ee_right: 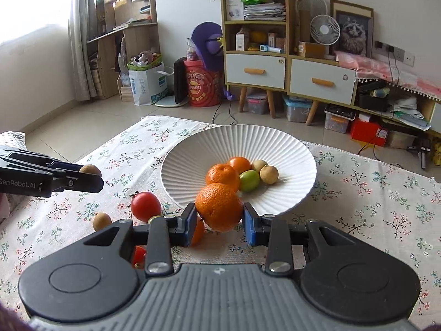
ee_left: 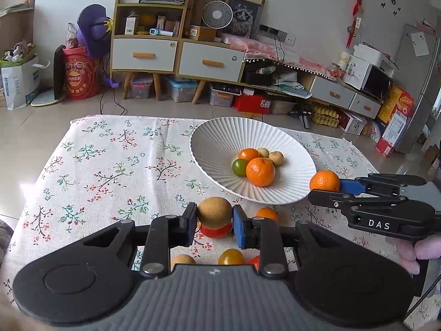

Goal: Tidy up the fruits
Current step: 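Carry both items into the white plate and open both tools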

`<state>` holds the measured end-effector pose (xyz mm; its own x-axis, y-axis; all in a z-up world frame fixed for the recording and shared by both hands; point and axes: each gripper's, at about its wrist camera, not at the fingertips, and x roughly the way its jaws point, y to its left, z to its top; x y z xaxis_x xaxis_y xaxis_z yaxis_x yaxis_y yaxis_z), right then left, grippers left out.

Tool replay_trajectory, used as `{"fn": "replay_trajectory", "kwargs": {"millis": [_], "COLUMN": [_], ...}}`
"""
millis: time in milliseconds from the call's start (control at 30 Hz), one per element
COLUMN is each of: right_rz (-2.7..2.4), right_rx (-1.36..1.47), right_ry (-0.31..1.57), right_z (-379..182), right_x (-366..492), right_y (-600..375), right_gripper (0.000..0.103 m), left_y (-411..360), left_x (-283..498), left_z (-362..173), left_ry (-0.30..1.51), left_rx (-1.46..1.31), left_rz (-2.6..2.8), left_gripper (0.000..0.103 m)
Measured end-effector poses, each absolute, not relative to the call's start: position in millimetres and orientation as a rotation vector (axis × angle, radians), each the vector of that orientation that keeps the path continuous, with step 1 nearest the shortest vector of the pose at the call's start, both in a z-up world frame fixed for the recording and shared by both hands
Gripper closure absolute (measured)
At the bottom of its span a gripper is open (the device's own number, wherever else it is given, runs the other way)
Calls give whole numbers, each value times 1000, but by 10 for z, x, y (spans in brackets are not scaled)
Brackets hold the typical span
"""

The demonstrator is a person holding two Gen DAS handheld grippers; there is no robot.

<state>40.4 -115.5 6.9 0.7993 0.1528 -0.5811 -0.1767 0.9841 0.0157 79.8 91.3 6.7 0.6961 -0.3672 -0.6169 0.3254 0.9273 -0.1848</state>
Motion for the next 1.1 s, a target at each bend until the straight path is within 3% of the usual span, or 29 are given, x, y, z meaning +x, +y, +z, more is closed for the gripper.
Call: {"fn": "replay_trajectory", "kwargs": {"millis": [467, 1100], "right_rz": [151, 159], "right_rx": [-60, -10], "right_ry": [601, 679], "right_z": [203, -90], "right_x": [792, 1412], "right_y": [-1375, -1509], "right_gripper": [71, 71], "left_y": [526, 404], "left_x": [1378, 1865], "left_z": [-12, -214], "left_ry": [686, 756], "left_rx": [4, -88], "left_rz": [-381, -453], "left_gripper": [80, 80]}}
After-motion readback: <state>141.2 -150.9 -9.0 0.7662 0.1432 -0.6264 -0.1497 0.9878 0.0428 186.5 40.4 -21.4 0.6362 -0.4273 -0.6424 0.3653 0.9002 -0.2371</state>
